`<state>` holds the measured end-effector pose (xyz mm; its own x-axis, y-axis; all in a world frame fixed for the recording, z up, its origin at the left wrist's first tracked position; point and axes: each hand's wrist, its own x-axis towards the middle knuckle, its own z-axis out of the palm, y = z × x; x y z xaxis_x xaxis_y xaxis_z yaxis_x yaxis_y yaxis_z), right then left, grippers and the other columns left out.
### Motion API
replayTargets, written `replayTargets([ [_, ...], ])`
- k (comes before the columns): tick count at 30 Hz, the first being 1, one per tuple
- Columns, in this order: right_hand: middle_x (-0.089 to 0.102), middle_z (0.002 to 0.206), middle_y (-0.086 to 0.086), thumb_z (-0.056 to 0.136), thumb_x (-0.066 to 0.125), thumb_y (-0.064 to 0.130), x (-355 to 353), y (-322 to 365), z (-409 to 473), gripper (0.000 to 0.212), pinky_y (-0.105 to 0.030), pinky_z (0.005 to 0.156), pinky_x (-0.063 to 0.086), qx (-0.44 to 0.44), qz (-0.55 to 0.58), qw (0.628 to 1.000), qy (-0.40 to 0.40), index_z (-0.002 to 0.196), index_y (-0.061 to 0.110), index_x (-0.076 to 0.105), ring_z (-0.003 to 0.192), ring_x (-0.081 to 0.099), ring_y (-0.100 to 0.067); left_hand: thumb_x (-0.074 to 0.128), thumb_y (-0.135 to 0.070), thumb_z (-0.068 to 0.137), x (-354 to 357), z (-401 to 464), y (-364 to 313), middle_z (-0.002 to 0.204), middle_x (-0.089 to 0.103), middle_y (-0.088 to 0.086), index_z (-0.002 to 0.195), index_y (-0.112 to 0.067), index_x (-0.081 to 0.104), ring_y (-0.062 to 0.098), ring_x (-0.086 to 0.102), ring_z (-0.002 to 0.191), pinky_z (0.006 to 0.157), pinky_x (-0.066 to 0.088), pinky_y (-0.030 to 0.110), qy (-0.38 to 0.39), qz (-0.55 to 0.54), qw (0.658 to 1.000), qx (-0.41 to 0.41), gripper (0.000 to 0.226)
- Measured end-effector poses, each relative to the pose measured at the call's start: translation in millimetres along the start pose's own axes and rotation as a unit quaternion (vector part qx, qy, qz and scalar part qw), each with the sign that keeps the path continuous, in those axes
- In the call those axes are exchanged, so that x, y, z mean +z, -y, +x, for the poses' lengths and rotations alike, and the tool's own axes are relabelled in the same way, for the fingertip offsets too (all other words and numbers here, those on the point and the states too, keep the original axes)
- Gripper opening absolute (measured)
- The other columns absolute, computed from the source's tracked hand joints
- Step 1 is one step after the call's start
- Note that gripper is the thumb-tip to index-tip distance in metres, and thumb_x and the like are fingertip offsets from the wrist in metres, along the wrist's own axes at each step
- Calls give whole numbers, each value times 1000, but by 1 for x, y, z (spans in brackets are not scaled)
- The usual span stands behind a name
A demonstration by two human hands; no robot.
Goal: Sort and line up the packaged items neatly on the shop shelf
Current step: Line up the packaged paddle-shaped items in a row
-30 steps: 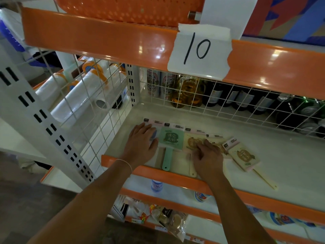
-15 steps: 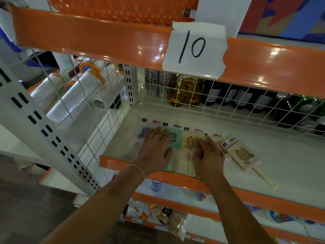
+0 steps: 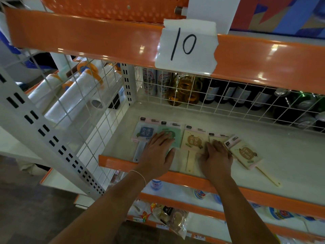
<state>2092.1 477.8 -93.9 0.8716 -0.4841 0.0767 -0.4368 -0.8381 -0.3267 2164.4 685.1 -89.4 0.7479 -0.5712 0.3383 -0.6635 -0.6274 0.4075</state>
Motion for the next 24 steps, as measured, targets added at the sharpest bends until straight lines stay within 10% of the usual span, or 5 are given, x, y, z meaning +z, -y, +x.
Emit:
replayTargets([
  [12,54,137,-20,85,32,35,14,11,4,56,-52,111,26,-105,13,993,-54,122,10,65,133,44,-36,39,-42,94,12,-8,9,141,51,8,130,-7,56,23,33,140,117,25,45,-3,19,1000,1,53],
  [24,61,129,-19,86,50,19,24,8,6,41,-50,107,40,-154,49,986,-53,121,9,66,121,58,-33,41,-46,92,14,-9,5,135,56,9,124,-8,61,25,42,134,117,16,35,6,95,995,31,53],
])
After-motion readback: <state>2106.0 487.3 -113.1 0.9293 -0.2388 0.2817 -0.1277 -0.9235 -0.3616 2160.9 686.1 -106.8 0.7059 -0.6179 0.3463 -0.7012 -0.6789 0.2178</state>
